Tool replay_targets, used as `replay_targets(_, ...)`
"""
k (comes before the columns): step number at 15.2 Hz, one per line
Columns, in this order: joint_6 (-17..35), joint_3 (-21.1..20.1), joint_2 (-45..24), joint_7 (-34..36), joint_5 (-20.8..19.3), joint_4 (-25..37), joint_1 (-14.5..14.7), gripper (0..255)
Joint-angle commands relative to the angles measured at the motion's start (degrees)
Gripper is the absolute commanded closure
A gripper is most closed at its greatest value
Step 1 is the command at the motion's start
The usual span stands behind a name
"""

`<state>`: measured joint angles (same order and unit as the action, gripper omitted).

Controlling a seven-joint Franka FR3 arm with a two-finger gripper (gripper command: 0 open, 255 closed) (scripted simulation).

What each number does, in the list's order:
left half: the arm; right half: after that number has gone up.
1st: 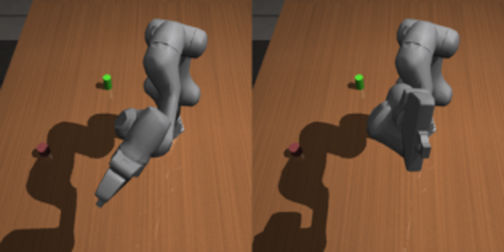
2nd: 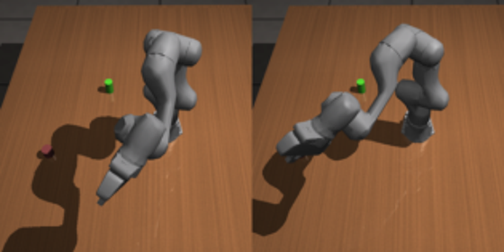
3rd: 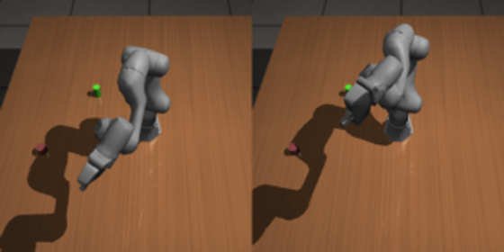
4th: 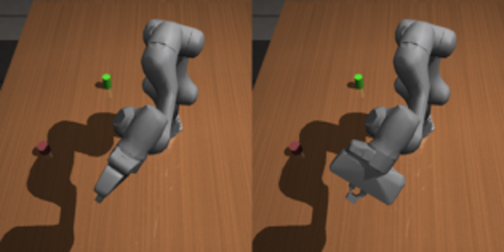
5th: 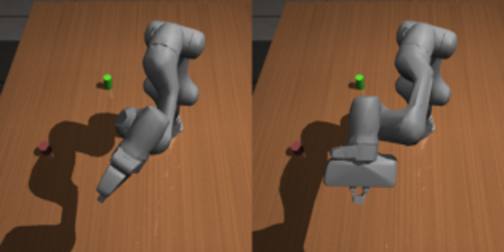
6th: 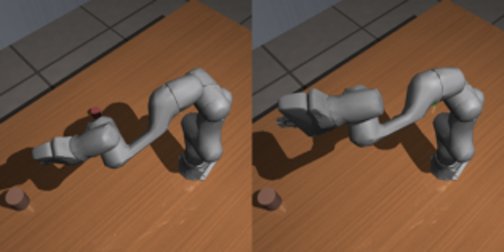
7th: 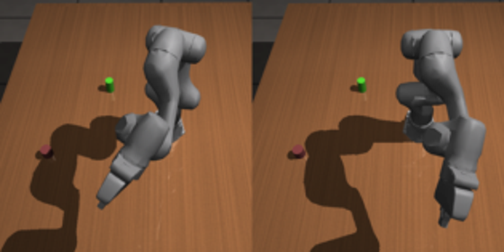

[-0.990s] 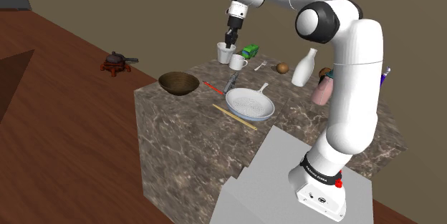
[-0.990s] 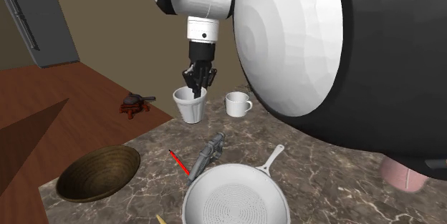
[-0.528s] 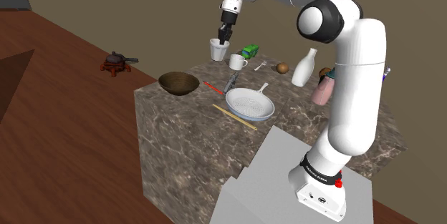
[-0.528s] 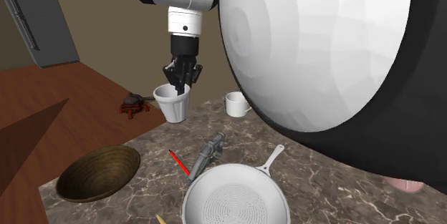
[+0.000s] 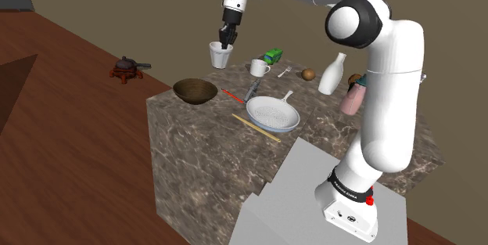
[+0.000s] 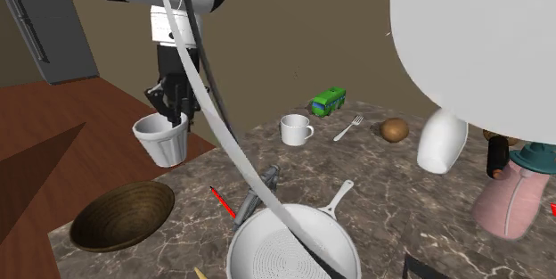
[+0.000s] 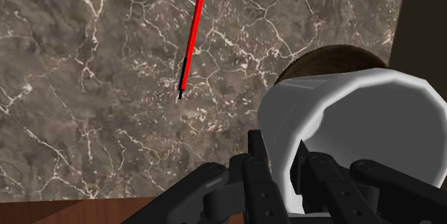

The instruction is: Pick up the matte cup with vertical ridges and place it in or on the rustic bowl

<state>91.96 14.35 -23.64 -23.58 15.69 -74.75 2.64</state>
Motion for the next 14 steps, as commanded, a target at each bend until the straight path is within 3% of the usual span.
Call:
replay_targets(1, -0.16, -0.76, -0.40, 2.62, 0.02, 1.09, 1.66, 255)
replay_targets(7, -1.10, -2.84, -3.22, 9.58, 0.21, 6.24, 5.98, 255)
replay_targets(14, 4.51, -2.85, -2.58, 8.52, 0.23, -0.12, 6.54, 255)
